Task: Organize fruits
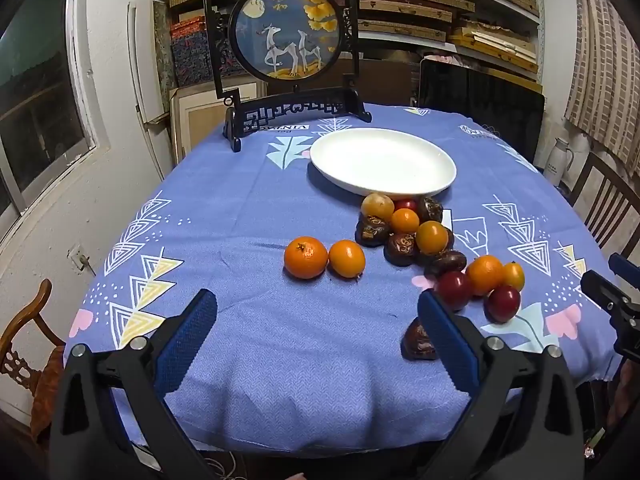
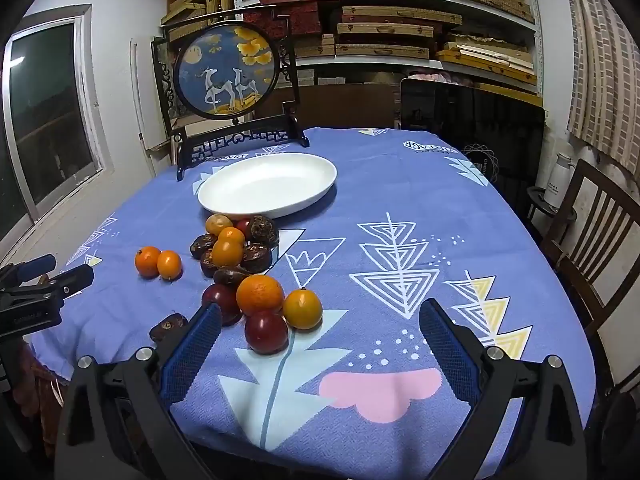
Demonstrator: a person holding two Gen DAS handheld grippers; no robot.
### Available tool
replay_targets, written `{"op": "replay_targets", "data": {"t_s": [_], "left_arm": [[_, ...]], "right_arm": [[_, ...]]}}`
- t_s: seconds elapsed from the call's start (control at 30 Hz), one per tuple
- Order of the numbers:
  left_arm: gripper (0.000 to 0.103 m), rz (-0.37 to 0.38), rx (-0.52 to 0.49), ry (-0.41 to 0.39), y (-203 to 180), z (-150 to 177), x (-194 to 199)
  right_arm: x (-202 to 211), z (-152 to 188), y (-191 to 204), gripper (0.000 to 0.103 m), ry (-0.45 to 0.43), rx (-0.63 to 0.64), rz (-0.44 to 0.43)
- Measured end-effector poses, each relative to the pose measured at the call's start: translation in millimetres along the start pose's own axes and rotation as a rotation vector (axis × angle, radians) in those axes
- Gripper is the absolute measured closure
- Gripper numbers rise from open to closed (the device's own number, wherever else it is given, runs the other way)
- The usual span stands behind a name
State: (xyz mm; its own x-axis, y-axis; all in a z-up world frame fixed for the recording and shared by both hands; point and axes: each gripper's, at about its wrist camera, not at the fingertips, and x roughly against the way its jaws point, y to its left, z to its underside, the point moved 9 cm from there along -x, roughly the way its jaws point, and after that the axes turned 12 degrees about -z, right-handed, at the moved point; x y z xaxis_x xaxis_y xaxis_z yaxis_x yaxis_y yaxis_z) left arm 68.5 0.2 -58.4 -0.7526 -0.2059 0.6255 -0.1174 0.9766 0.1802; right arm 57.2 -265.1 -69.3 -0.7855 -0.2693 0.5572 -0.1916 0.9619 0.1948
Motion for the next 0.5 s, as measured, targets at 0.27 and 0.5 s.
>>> {"op": "replay_targets", "data": {"t_s": [0.27, 0.5], "left_arm": [[0.005, -0.001, 0.000, -0.002, 3.0, 2.0, 0.0], [0.005, -0.002, -0.002, -0.002, 6.0, 1.6, -2.5]], "right_arm": [[4.7, -0.5, 4.8, 0.004, -0.009, -0.001, 0.001], [7.7, -1.4, 4.5, 0.004, -0.016, 0.001, -0.002]]}}
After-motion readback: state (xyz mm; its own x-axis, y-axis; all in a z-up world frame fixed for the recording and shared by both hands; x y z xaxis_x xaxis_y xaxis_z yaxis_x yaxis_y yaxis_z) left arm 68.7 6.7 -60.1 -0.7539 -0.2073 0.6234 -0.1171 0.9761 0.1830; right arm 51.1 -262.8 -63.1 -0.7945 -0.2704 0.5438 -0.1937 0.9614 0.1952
